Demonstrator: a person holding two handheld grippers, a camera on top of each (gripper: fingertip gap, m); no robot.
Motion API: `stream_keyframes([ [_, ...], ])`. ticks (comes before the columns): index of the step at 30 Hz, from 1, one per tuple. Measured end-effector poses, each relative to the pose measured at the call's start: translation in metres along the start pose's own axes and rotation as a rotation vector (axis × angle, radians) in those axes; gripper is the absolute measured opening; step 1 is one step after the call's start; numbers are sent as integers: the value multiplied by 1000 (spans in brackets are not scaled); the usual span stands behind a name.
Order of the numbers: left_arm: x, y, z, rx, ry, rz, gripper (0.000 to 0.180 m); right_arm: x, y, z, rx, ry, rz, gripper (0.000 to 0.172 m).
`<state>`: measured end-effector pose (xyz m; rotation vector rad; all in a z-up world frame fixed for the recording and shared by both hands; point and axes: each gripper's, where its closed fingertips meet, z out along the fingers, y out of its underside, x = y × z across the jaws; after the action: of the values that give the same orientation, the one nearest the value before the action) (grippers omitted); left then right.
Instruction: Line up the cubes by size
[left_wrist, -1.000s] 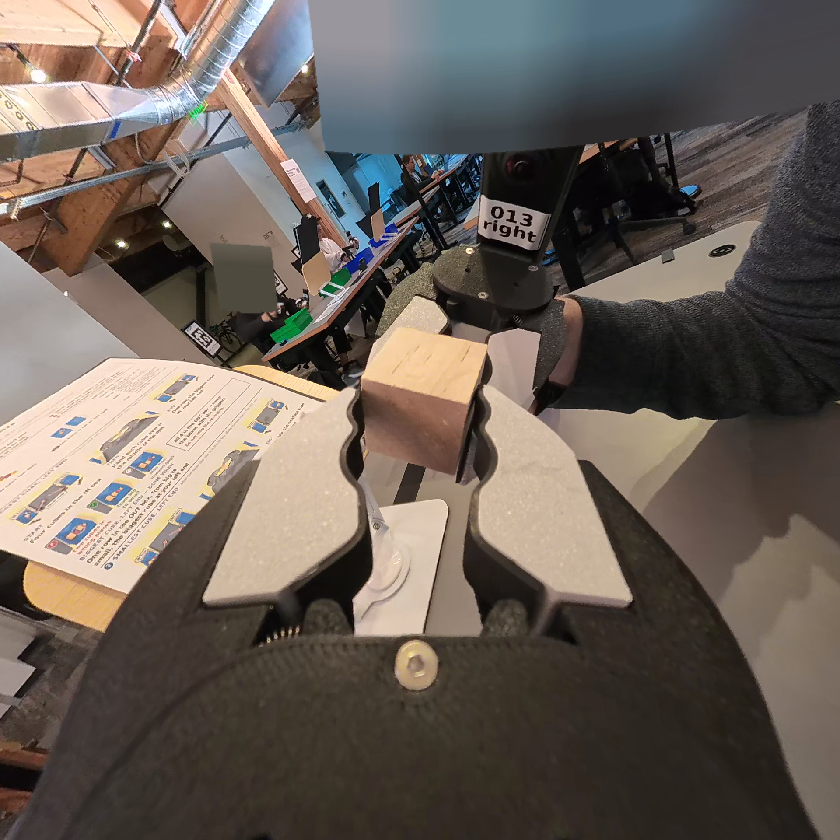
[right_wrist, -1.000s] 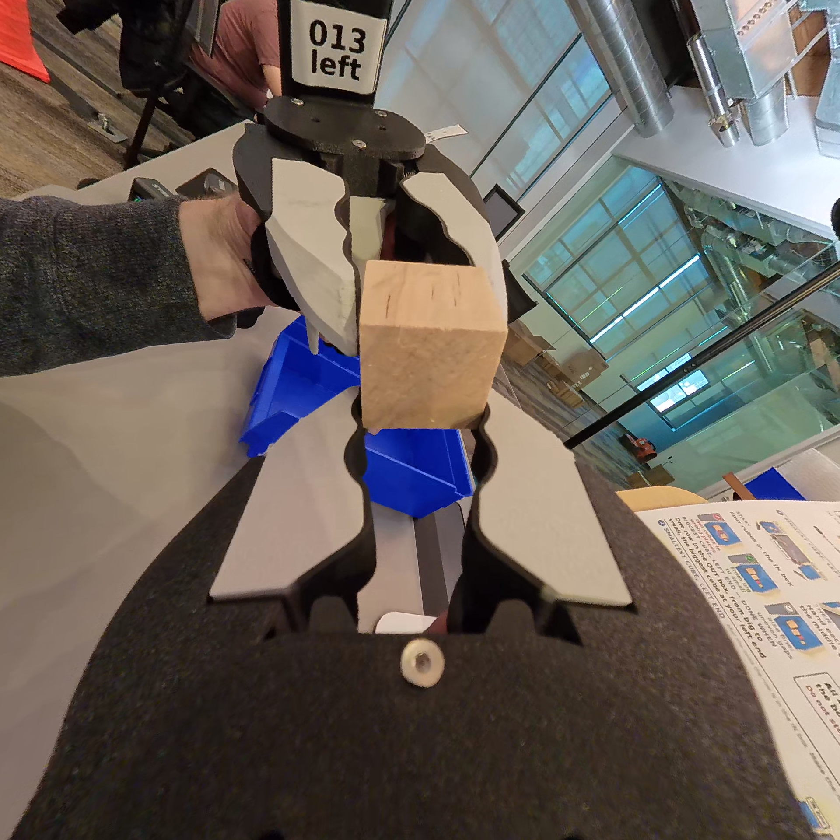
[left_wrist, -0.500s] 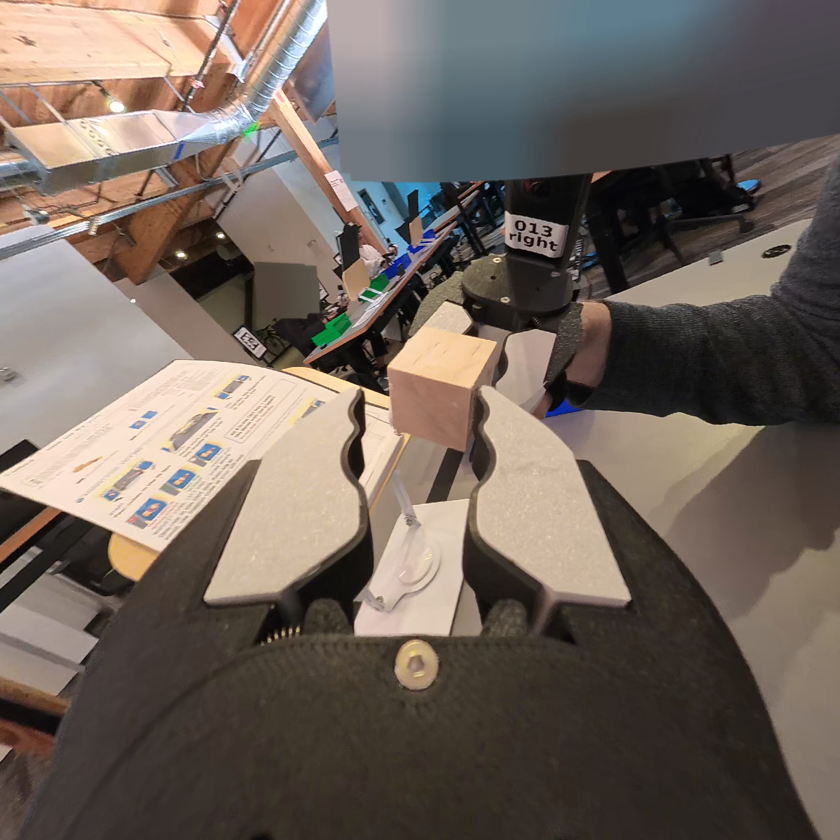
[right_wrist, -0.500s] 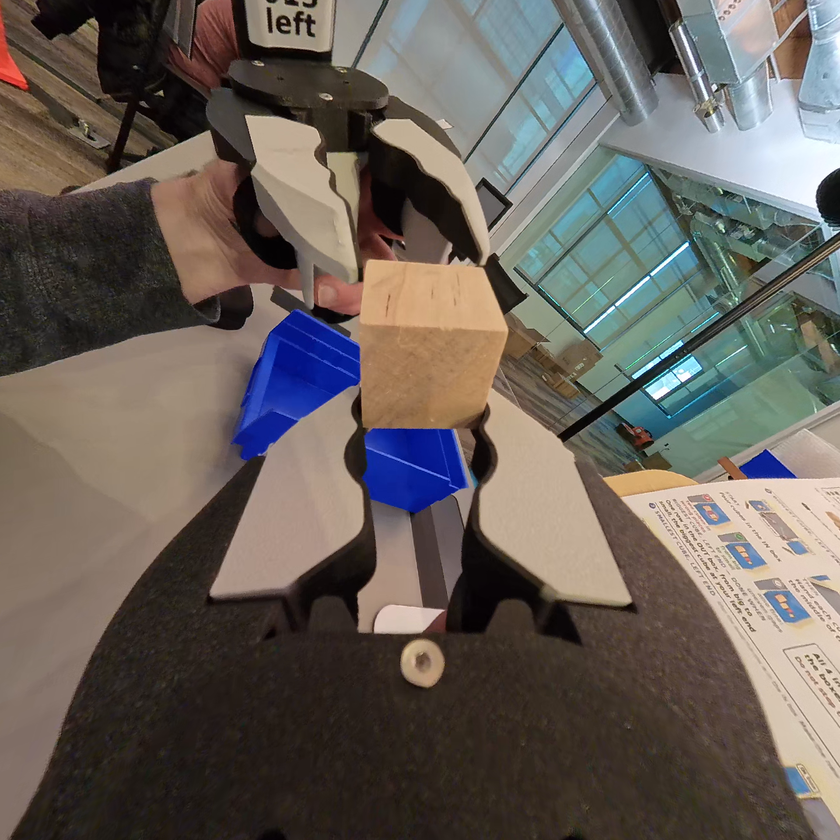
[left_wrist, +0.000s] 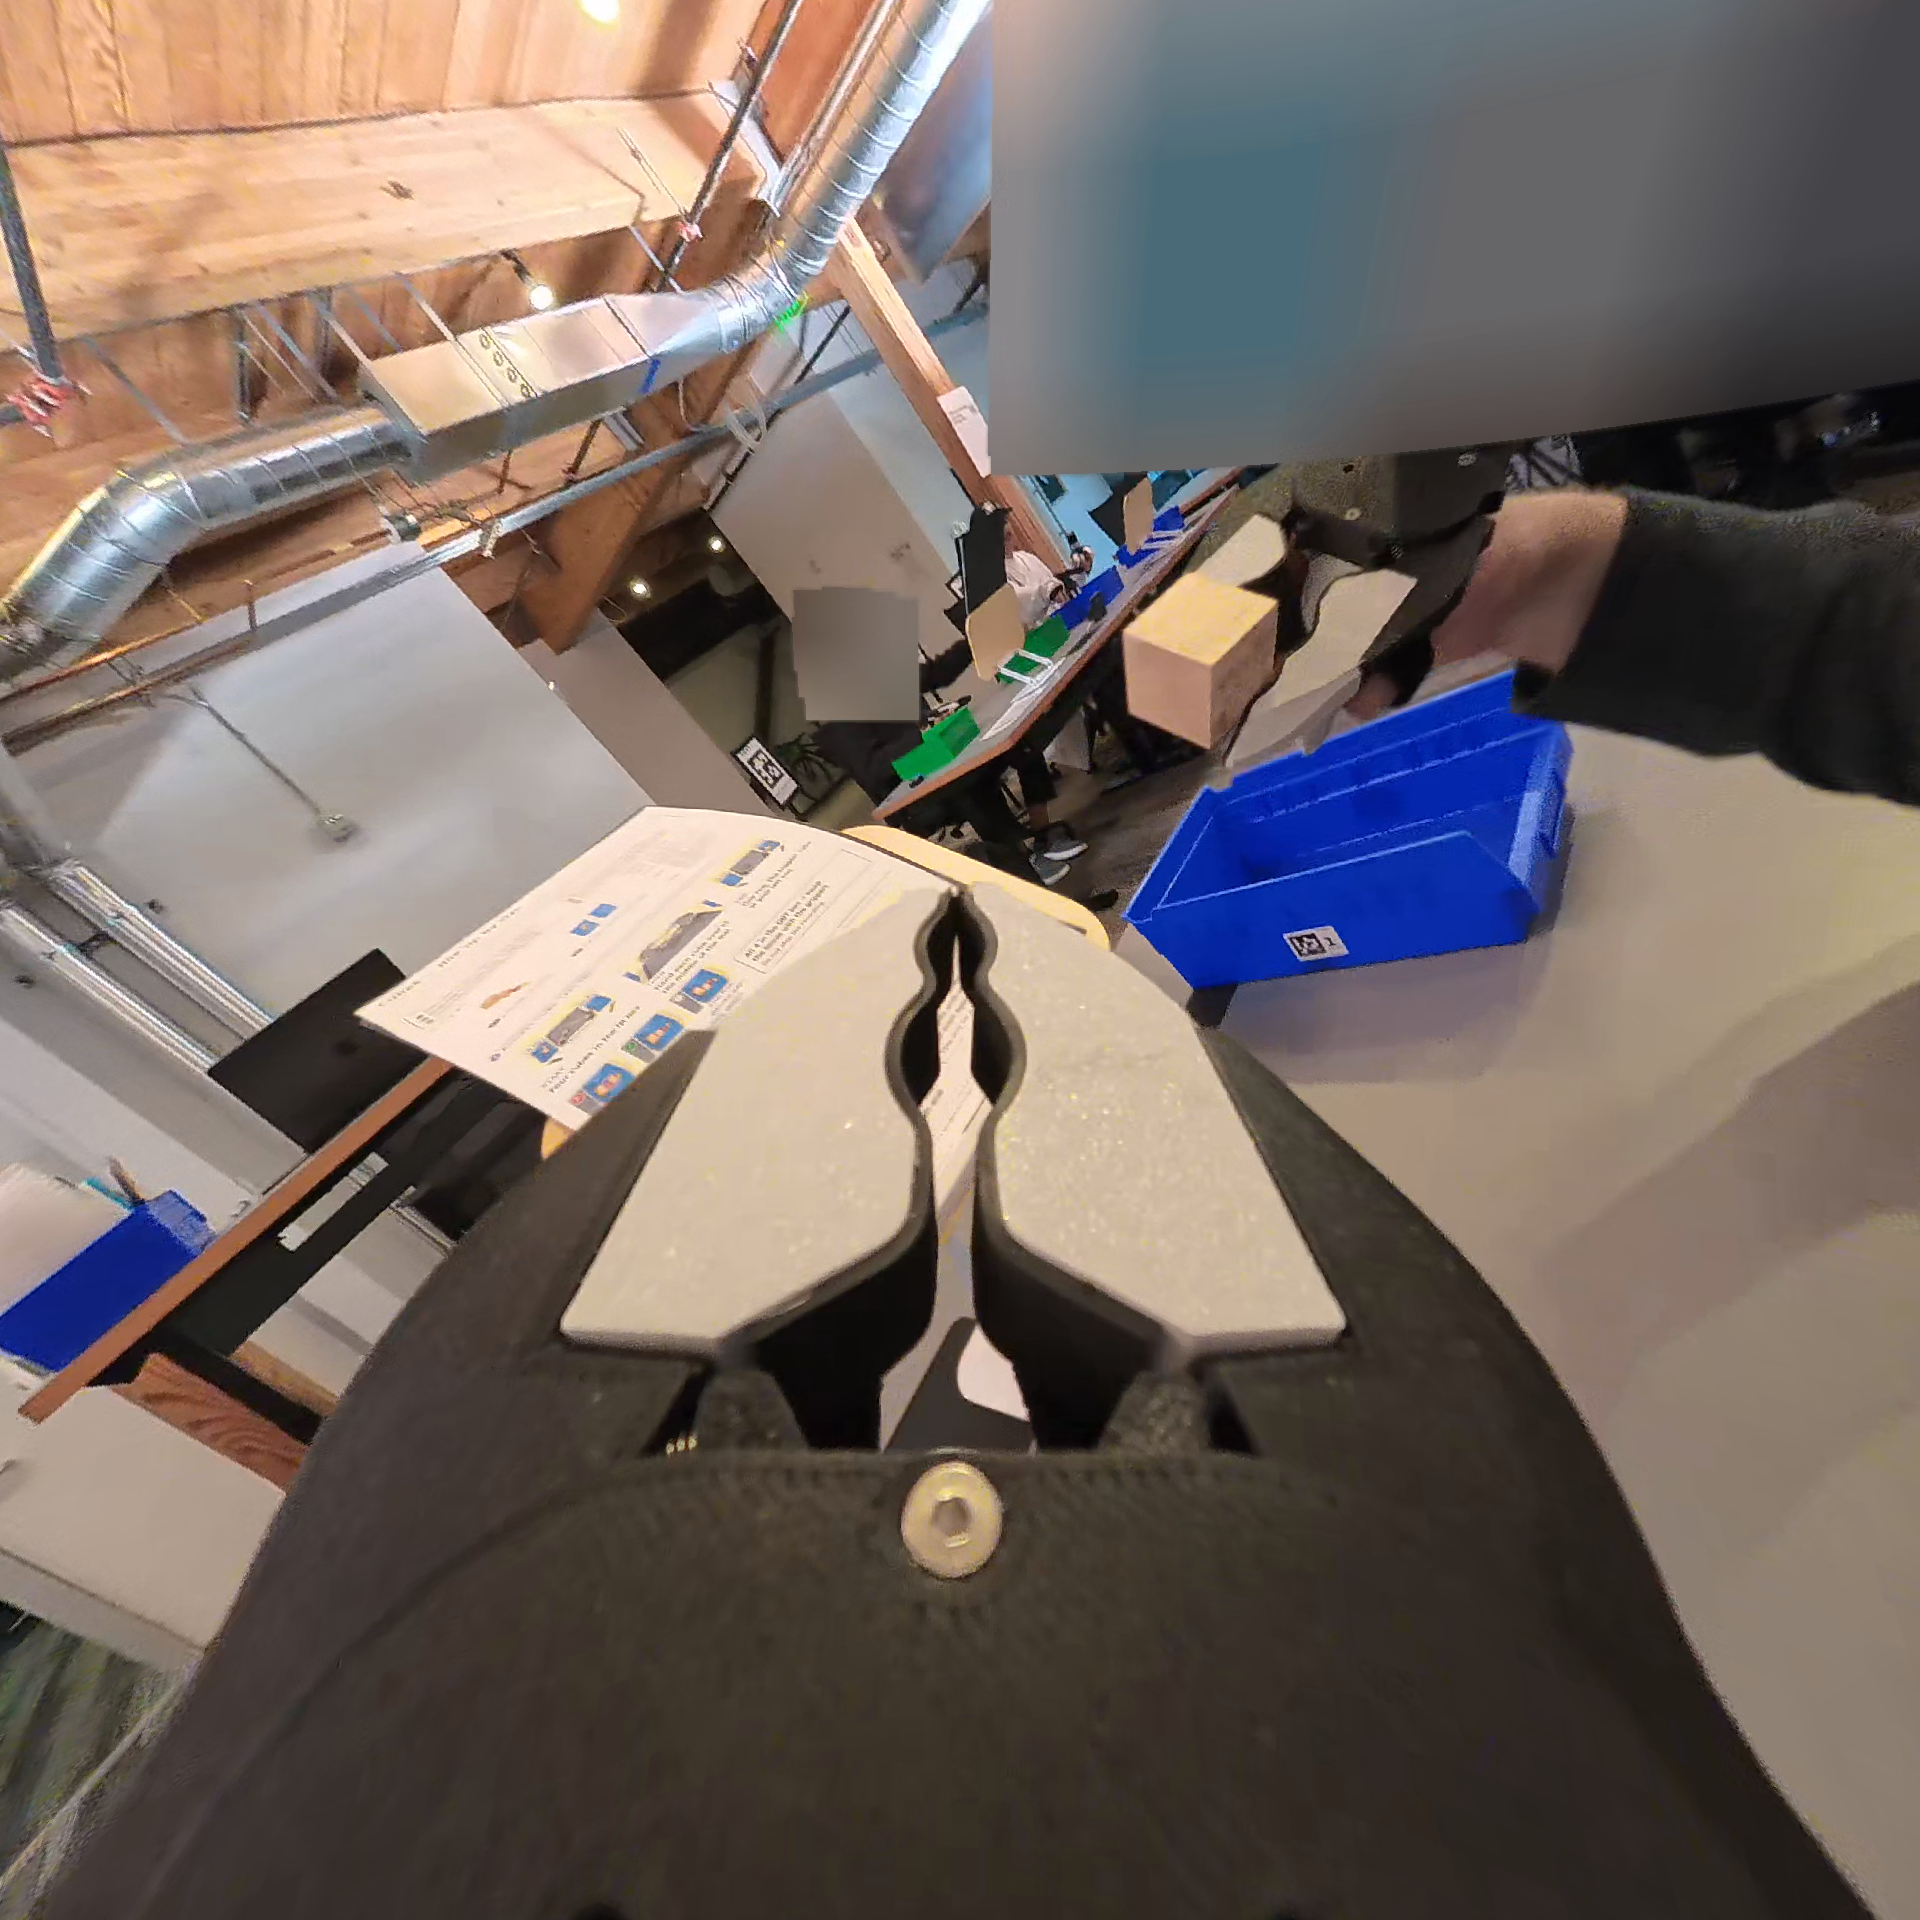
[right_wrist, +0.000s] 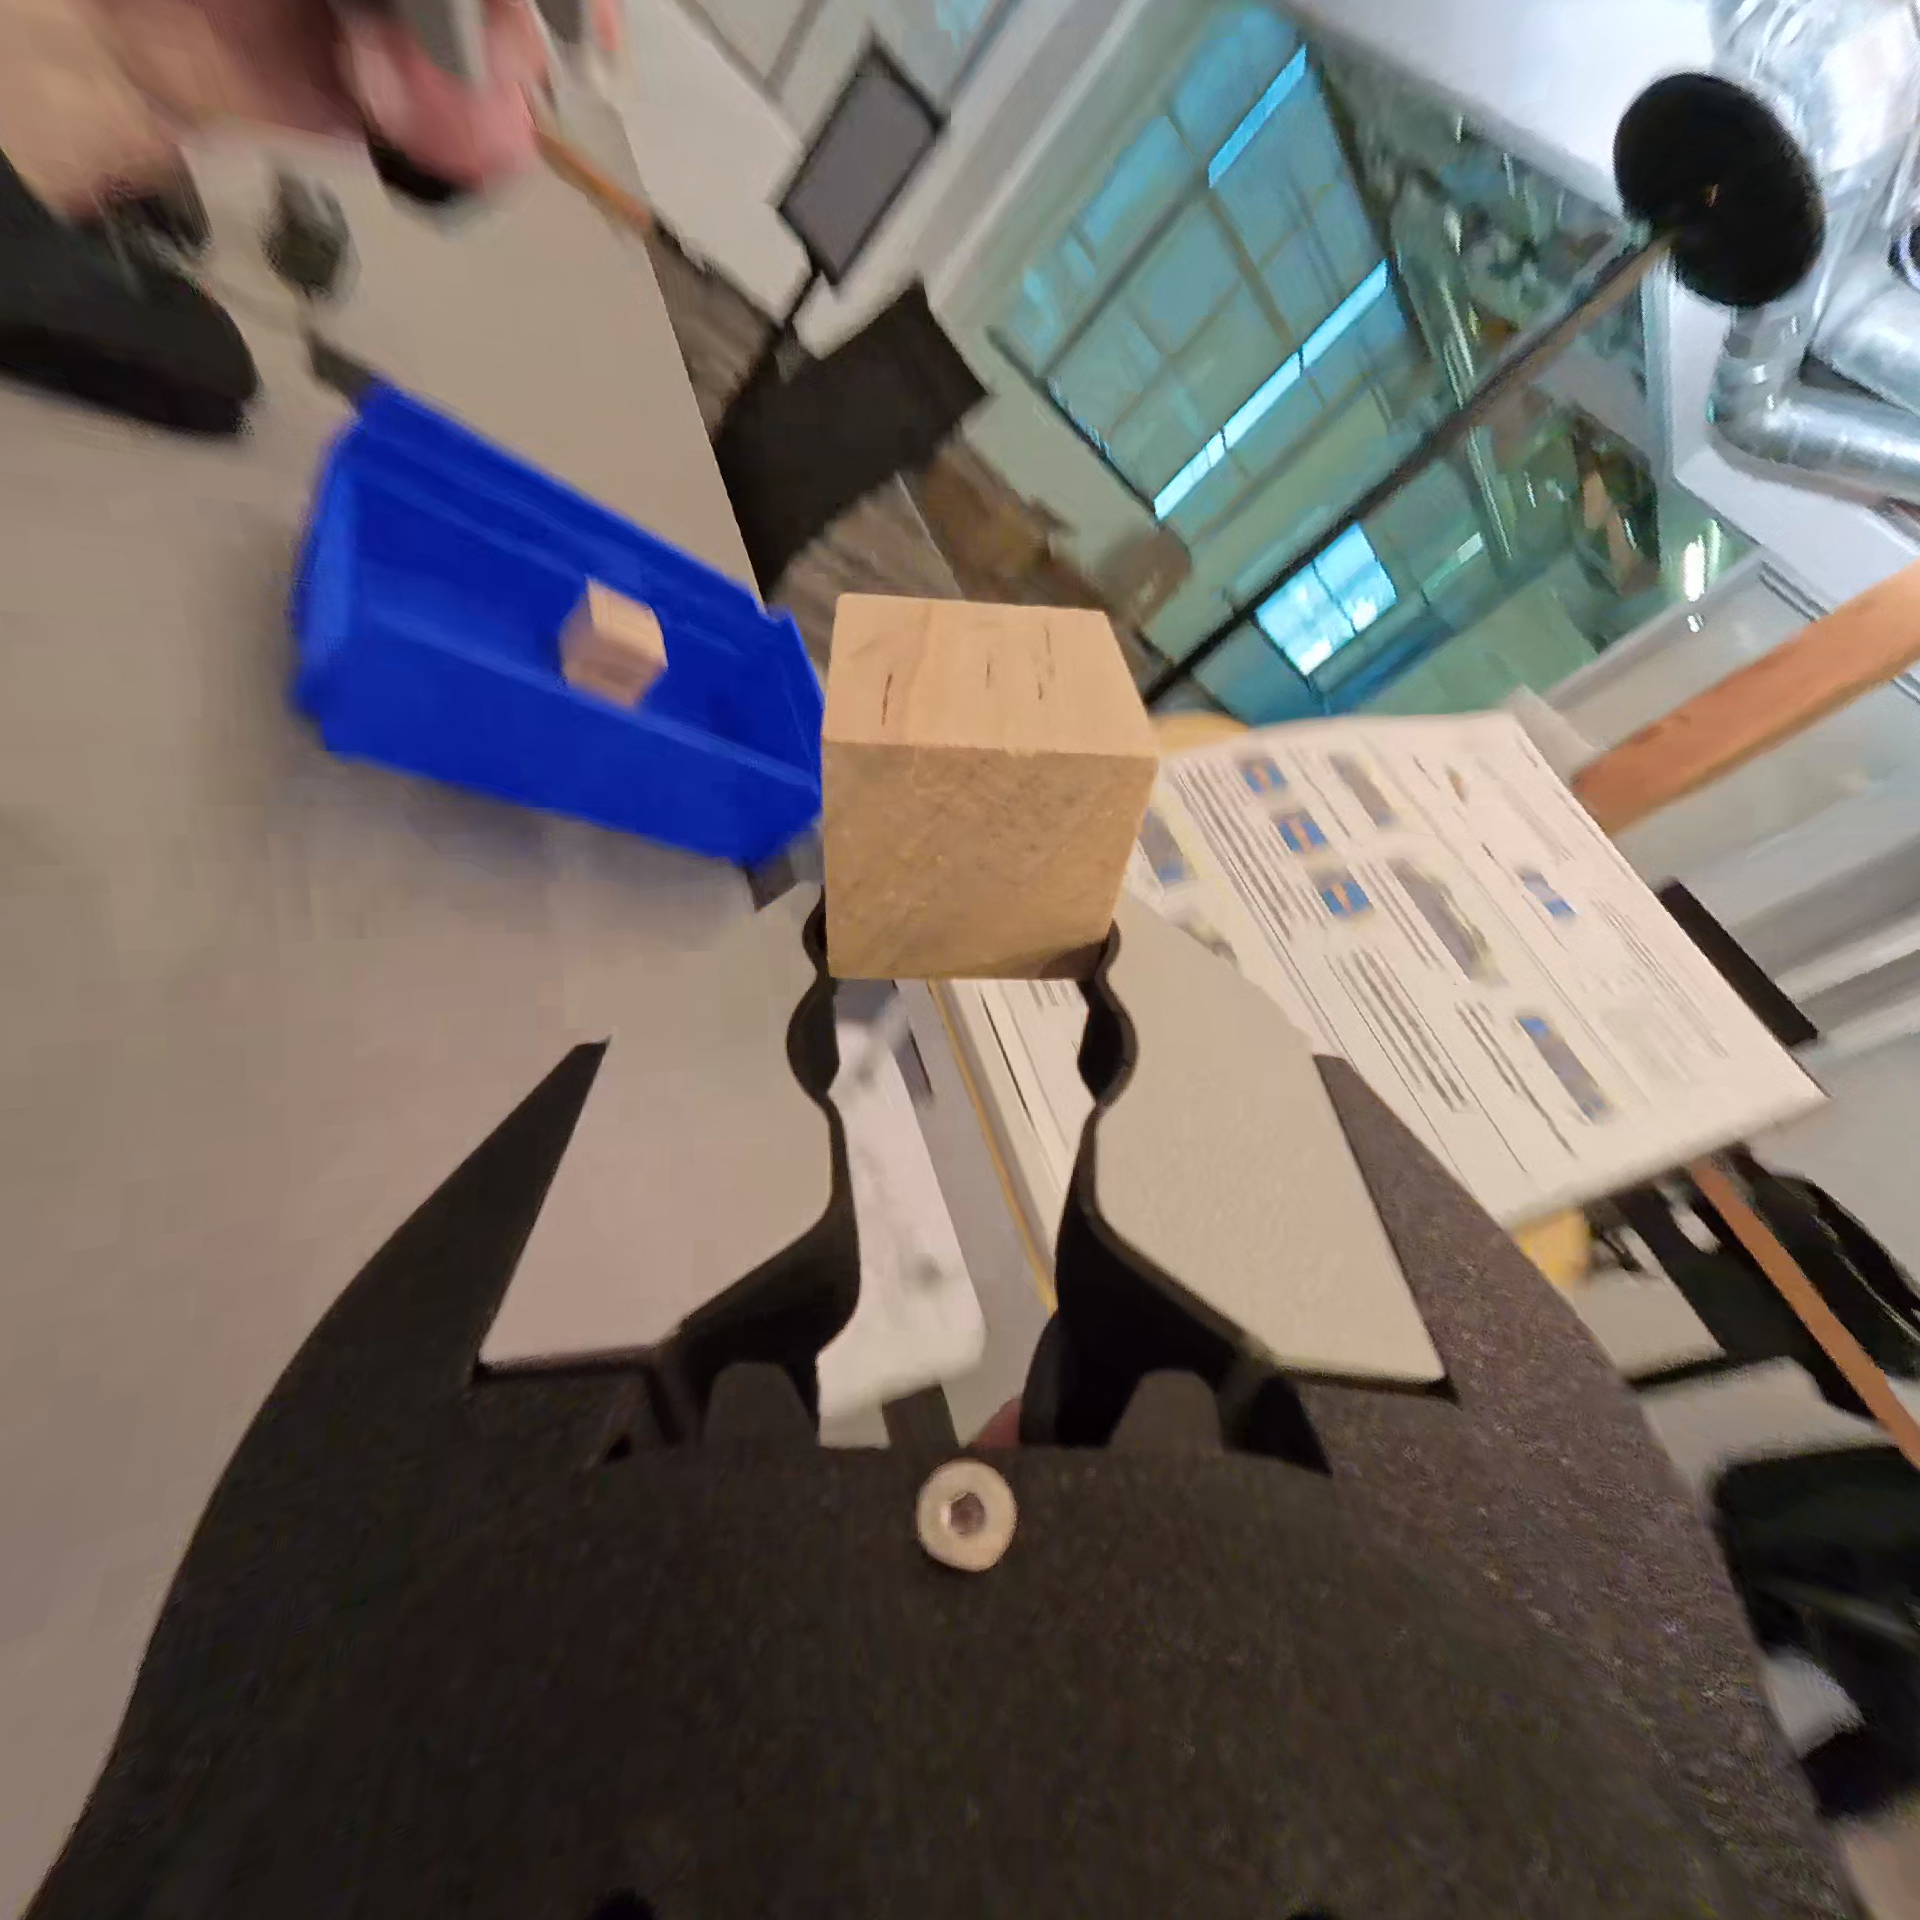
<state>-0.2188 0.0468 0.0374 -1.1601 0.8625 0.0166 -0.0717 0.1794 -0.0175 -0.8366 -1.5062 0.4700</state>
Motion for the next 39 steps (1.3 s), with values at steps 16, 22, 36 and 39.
stream_keyframes([
  [16,11,-6,6,33,20,14,0,59,310,-186,-1030,-302,41,44],
  [22,15,1,15,-10,31,24,0,28,359,-191,-1212,-498,-36,44],
  [36,15,5,22,-43,51,30,0,5,417,-190,-1384,-680,-77,44],
  [39,16,6,22,-48,52,32,0,1,421,-187,-1373,-699,-56,44],
])
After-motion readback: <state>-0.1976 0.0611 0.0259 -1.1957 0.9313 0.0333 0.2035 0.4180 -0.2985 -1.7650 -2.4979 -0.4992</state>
